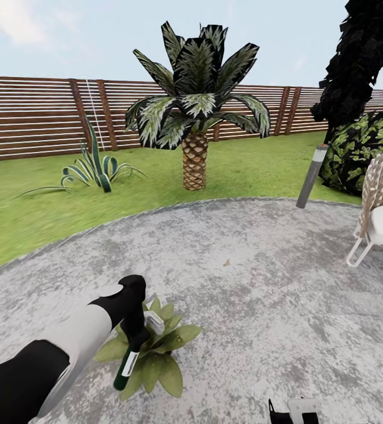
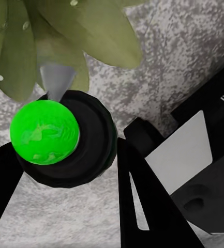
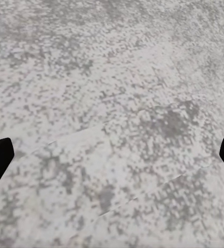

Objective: Pick up the pesticide atomizer in the garden and spray insectifuge to fully cover both potted plants in the garden.

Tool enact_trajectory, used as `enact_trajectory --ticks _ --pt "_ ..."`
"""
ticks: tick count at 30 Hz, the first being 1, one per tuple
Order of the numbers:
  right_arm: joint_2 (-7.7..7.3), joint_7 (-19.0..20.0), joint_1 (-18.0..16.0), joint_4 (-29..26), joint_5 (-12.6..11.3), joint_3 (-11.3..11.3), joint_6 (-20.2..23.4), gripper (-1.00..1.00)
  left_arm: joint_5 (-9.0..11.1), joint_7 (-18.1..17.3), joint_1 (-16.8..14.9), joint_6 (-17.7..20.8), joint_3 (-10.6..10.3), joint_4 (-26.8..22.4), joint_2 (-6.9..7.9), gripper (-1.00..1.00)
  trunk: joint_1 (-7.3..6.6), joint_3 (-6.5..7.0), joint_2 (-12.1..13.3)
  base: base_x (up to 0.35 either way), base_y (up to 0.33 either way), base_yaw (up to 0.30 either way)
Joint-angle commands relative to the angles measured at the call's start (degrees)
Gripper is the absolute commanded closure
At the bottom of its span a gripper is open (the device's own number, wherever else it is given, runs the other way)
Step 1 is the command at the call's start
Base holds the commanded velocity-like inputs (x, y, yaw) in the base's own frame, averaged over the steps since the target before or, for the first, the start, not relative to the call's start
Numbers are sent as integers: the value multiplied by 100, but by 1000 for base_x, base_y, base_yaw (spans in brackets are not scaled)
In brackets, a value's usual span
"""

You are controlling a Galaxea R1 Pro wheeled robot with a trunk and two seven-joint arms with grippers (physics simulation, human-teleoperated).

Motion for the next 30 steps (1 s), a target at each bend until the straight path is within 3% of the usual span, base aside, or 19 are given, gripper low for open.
enact_trajectory --ticks 1,15,27,30 --pt "1 -34 -6 8 61 -25 -15 -100 -52 -61 -4 59 -9 -9 1 100 -1 -5 -2 0 0 -142" --pt "1 -34 -7 8 62 -25 -16 -100 -55 -61 15 53 -9 -4 -5 100 -1 -5 -2 -74 -14 -273" --pt "-2 -30 -5 8 67 -25 -15 -100 -57 -61 -30 58 -18 -4 3 100 -1 -5 -2 52 -3 -22" --pt "-7 -31 -5 8 69 -25 -15 -100 -158 -61 -34 52 -16 -8 -18 100 -1 -5 -2 16 0 0"
